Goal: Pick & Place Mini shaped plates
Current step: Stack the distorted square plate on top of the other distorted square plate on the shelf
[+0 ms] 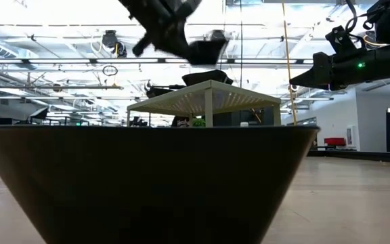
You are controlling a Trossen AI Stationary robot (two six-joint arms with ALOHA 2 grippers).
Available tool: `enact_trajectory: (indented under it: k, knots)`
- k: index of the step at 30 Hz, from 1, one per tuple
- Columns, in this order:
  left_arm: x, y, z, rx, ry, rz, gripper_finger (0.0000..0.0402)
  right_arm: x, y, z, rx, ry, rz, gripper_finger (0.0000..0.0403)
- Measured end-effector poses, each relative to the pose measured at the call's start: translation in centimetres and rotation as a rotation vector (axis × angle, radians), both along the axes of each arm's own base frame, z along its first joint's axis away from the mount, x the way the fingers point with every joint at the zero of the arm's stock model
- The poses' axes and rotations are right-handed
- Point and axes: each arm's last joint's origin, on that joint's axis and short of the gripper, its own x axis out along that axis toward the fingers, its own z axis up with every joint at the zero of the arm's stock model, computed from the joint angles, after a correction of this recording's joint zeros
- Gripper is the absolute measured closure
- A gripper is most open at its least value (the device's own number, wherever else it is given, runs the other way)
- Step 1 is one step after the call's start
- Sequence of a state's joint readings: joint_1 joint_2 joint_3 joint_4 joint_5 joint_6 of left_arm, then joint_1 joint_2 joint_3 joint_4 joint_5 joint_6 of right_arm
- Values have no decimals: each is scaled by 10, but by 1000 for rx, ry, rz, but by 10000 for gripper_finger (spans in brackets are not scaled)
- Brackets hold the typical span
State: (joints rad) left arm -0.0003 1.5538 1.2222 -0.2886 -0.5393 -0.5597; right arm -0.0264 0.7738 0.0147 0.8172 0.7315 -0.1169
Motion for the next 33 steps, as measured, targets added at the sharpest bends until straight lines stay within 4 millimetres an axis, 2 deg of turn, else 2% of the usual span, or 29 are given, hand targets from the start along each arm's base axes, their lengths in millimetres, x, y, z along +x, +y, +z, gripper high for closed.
enact_trajectory:
  k: [6,14,17,22,25,28,33]
  knots:
    - [8,17,-14,-38,33,0,384,0,0,0,0,0,0,399]
    - [8,21,-15,-48,38,4,393,0,0,0,0,0,0,399]
    - [8,21,-16,-59,30,13,370,0,0,0,0,-1,1,399]
    - [9,16,-15,-65,21,3,297,0,0,0,0,-1,0,399]
    - [7,6,-11,-69,19,-49,250,0,0,0,0,0,0,399]
    - [4,-11,-4,-83,22,-201,215,0,0,0,0,0,0,399]
    - [3,-69,-10,-167,70,-530,184,0,0,0,0,-1,0,399]
